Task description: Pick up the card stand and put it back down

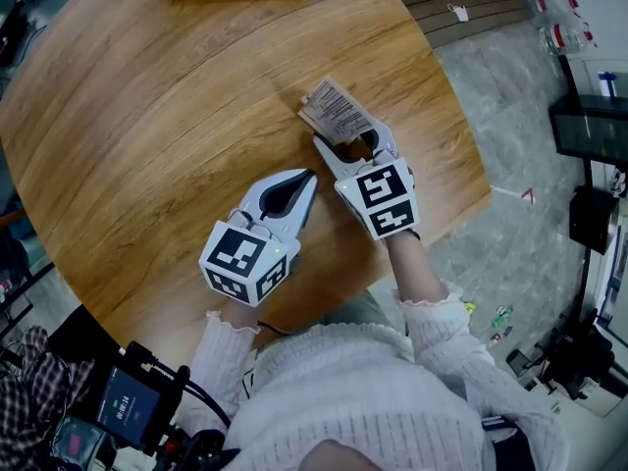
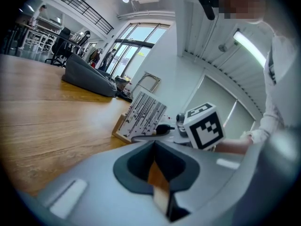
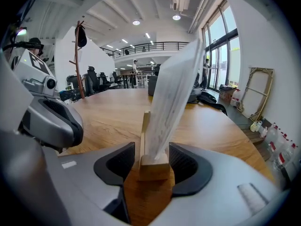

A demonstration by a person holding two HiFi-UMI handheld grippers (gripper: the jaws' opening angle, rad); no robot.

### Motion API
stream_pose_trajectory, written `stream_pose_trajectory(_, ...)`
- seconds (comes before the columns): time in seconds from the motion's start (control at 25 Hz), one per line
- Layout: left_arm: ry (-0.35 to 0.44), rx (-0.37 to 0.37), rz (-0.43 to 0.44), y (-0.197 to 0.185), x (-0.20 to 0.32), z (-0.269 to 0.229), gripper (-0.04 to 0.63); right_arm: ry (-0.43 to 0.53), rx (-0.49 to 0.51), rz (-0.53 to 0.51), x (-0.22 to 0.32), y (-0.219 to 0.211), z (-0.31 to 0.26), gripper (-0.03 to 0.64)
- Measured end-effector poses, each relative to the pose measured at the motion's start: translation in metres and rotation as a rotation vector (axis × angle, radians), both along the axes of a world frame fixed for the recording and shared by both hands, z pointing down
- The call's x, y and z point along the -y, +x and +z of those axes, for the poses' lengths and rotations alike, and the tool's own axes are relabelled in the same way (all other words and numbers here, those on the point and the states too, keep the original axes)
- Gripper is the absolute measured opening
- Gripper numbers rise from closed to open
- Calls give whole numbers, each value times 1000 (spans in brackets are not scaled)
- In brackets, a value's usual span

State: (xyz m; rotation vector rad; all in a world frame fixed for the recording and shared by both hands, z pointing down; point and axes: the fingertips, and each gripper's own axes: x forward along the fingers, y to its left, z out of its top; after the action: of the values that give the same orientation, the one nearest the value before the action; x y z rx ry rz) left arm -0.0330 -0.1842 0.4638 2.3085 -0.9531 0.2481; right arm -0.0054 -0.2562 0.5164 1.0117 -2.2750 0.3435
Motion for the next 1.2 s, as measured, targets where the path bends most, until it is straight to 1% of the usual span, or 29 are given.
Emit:
stream_pose_trajectory(0.16,22,18,1,2,-5,-14,8,2,14,18,-14,11,-16,212)
stream_pose_trajectory(0.36,68,43,13,5,-10,-27,8,11,40,35,-31,22,-34,207)
stream_pose_trajectory(0.48,111,57,32,16,-23,-46,8,44,60,35,-47,32,-61,206)
stream_pose_trajectory(0.56,141,64,44,21,-23,-56,8,88,69,25,-51,33,-81,200)
stream_pose_trajectory(0.72,191,79,61,31,-23,-73,8,169,100,-3,-64,32,-117,170)
stream_pose_trajectory(0.8,219,93,54,34,-35,-86,8,203,130,-16,-81,31,-136,160)
stream_pose_trajectory(0.92,267,120,47,30,-51,-102,8,240,168,-20,-104,28,-151,127)
stream_pose_trajectory(1.04,288,124,23,30,-79,-117,8,267,172,-29,-136,32,-165,105)
stream_pose_trajectory(1.12,296,121,13,34,-97,-122,8,312,159,-25,-154,37,-175,59)
stream_pose_trajectory(1.2,297,113,15,37,-103,-122,8,344,163,-11,-161,39,-180,21)
